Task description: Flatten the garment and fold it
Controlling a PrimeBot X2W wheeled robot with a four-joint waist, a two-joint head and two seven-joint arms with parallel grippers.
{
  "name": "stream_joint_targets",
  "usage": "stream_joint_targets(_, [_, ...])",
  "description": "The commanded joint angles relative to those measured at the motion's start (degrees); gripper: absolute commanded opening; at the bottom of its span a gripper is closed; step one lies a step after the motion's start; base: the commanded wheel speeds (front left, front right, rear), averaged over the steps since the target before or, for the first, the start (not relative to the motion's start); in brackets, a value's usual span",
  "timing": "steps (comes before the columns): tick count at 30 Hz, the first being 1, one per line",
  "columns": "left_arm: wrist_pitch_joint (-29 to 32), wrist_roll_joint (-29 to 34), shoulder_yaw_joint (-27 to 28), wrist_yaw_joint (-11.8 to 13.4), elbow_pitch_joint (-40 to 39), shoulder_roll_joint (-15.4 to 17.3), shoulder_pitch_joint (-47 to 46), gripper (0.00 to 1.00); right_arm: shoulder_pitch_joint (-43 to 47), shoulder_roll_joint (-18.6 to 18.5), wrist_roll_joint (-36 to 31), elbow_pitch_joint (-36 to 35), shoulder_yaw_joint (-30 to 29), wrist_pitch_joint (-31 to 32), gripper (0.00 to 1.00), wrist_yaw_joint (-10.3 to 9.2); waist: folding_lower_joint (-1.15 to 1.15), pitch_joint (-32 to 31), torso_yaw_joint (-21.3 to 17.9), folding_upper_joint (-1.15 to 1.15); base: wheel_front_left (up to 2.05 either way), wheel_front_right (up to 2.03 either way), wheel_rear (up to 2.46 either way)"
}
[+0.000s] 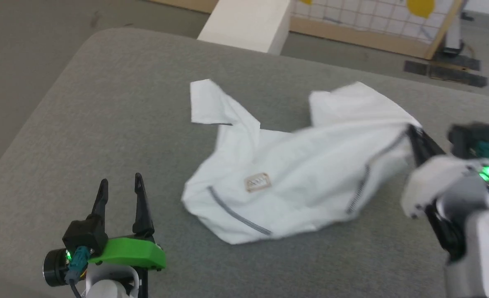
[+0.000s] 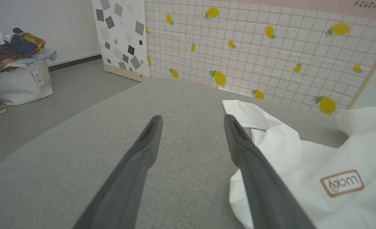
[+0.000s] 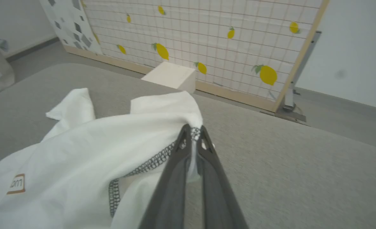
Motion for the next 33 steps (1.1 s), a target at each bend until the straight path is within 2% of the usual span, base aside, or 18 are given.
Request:
stream_joint_targets(1, [-0.20,0.86,0.19,-0.41,-0.07,-0.12,0.40,1.00,3.42,-0.09,-1.10,-3.02,-1.51,1.24,0.00,-0.08,0.00,-2.70,-4.10,0.66,0.00,0.00,0.00])
stream_joint_targets(7, [-0.20,1.54,0.04,-1.30,0.40,-0.13,0.47,1.00,16.93,-0.09,0.93,-13.10,-10.01,7.84,0.00,-0.08,0.00,-3.23,-7.61,0.66,0.00,0.00,0.00])
stream_joint_targets(10, [-0.21,1.67,-0.28,-1.73,0.86,-0.13,0.46,1.00,22.47,-0.09,3.77,-12.61,-13.74,10.45,0.00,-0.08,0.00,-3.19,-9.03,0.66,0.00,0.00,0.00])
stream_joint_targets(14, [-0.21,1.75,-0.98,-2.25,1.74,-0.14,0.27,1.00,26.31,-0.09,6.57,-8.39,-14.03,11.64,0.00,-0.08,0.00,-3.07,-10.81,0.66,0.00,0.00,0.00])
stream_joint_targets(15, [-0.21,1.79,-1.27,-2.40,2.10,-0.14,0.17,1.00,26.69,-0.09,6.96,-7.27,-13.93,11.39,0.10,-0.08,0.00,-3.09,-11.27,0.66,0.00,0.00,0.00])
stream_joint_targets(16, [-0.21,1.75,-1.49,-2.50,2.44,-0.14,0.12,1.00,26.74,-0.09,6.82,-6.76,-13.68,10.60,0.44,-0.08,0.00,-3.13,-11.70,0.66,0.00,0.00,0.00])
stream_joint_targets(17, [-0.21,1.73,-1.80,-2.59,2.94,-0.14,0.08,1.00,26.50,-0.09,6.93,-6.23,-13.67,9.13,1.00,-0.08,0.00,-3.20,-12.24,0.66,0.00,0.00,0.00])
stream_joint_targets(22, [0.91,0.88,-4.28,-2.79,6.35,-0.14,-1.15,1.00,24.45,-0.09,5.08,-5.89,-12.20,-1.08,1.00,-0.08,0.00,-3.58,-14.39,0.66,0.00,0.00,0.00])
stream_joint_targets(23, [3.06,0.24,-5.55,-2.43,8.08,-0.14,-2.54,1.00,24.04,-0.09,3.92,-6.07,-10.76,-4.69,1.00,-0.08,0.00,-3.66,-15.13,0.66,0.00,0.00,0.00])
stream_joint_targets(25, [6.21,-0.08,-6.92,-1.72,10.29,-0.14,-4.46,1.00,23.59,-0.09,2.88,-6.15,-9.67,-7.85,1.00,-0.08,0.00,-3.74,-15.82,0.66,0.00,0.00,0.00])
stream_joint_targets(28, [12.04,0.19,-8.85,-0.62,14.48,-0.14,-8.48,1.00,23.04,-0.09,2.48,-6.04,-8.12,-10.65,1.00,-0.08,0.00,-3.71,-16.89,0.66,0.00,0.00,0.00])
stream_joint_targets(30, [18.00,1.07,-10.02,0.12,19.19,-0.13,-13.00,1.00,22.68,-0.09,2.24,-5.90,-6.45,-11.04,1.00,-0.08,0.00,-3.46,-17.92,0.66,0.00,0.00,0.00])
stream_joint_targets(33, [23.67,1.02,-10.30,0.26,24.63,0.06,-17.99,1.00,22.31,-0.09,2.47,-6.20,-4.48,-10.60,1.00,-0.08,0.00,-2.96,-19.13,0.66,0.00,0.00,0.00])
